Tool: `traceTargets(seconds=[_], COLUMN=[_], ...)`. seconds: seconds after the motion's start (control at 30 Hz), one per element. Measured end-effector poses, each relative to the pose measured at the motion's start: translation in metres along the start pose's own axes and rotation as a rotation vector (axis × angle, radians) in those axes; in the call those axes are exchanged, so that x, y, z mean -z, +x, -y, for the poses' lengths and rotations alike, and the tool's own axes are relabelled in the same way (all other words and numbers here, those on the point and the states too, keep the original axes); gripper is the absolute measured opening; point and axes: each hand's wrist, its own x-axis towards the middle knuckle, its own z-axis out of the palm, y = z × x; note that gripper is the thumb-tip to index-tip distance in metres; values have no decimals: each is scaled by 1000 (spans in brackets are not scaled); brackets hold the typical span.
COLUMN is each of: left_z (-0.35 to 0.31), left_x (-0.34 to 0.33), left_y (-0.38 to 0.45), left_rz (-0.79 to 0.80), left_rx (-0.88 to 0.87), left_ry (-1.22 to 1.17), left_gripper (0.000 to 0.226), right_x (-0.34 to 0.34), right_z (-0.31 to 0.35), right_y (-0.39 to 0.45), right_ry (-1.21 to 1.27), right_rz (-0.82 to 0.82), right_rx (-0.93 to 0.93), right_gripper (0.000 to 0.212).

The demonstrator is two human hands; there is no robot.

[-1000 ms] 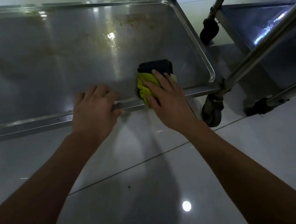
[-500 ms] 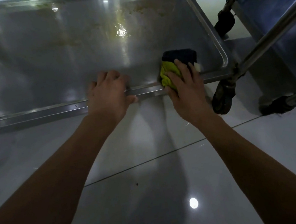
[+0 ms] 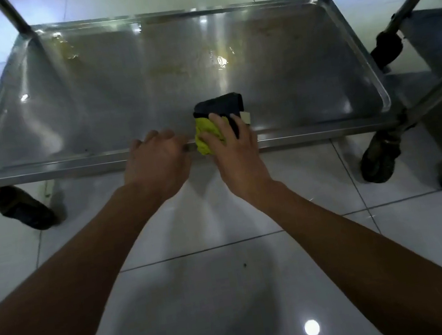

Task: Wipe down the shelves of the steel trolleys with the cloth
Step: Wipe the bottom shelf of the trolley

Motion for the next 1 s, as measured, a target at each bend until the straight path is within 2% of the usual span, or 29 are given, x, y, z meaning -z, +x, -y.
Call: traceTargets(seconds=[0.13,0.3,0.43,0.57,0.77,0.9,1.0], left_z=[48,104,133,146,186,209,221], left_x=[27,57,81,102,143,184,224], left_y=[-11,-34,-52,-74,-146,-213,-269], left_rz=[15,69,92,100,169,201,210], left_rx=[37,84,111,168,353,508,663], left_ry=[73,187,155,46,-68,-175,-247], left_gripper=[37,34,36,37,37,35,41], right_x=[-4,4,18,29,69,104,140], right_z=[40,83,121,175,253,314,369], right_y=[14,18,36,61,60,41,27], right_ry=[83,224,336,330,312,433,490], right_rz=[17,28,39,122,253,446,569], right_rx=[88,159,240,270,370,335,327], right_gripper=[68,60,53,48,46,37,40])
